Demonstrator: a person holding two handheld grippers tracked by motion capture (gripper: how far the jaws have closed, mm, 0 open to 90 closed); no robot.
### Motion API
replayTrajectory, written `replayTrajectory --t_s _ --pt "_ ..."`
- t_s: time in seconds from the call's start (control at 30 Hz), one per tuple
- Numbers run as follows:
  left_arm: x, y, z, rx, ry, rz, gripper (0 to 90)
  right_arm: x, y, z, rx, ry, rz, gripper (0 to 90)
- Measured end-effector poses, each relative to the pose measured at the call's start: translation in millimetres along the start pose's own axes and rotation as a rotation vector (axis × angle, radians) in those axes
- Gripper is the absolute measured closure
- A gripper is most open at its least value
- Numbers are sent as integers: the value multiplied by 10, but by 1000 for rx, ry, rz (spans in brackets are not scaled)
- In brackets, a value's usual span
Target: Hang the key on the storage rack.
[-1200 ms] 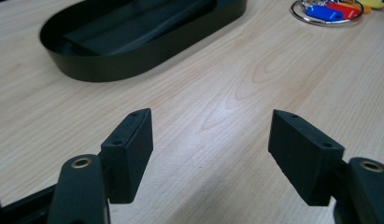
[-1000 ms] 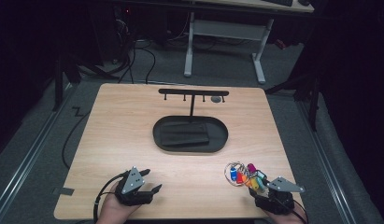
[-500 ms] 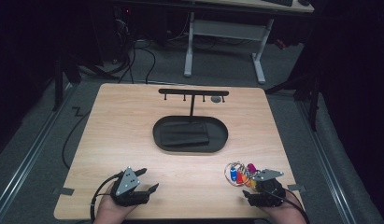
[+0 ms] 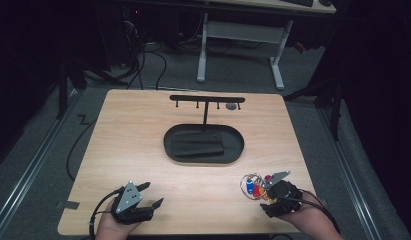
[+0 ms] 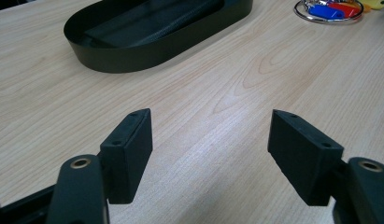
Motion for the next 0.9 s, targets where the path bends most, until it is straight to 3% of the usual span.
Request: replayTrajectory --t_s 0.03,0.13,0.27,0.37,0.43,0.67,0.9 --pt "-5 -1 9 5 4 3 314 42 19 -32 29 -38 -20 328" --pt "-8 -1 15 10 8 6 313 81 60 -69 55 -76 -40 341" --pt "-24 -8 11 5 15 13 313 164 231 -139 124 -112 -93 315" --pt "-26 -9 11 5 13 15 313 223 310 -170 146 -114 -128 310" --pt "-27 -5 14 7 14 17 313 244 382 -216 169 -159 -127 368" --pt "-49 14 17 10 22 29 314 193 509 -303 207 -167 -147 547" --pt "-54 12 26 13 19 40 315 152 580 -305 250 -165 -173 639"
Point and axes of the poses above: each handheld gripper's, and its own axes: y roughly forward along the jaws, z roughly out of its underside, x roughly to its left, the point moved 10 cm from there along y, roughly forward along the jaws, and after that the axes turned 15 degrees about -x, right-handed, at the moved point
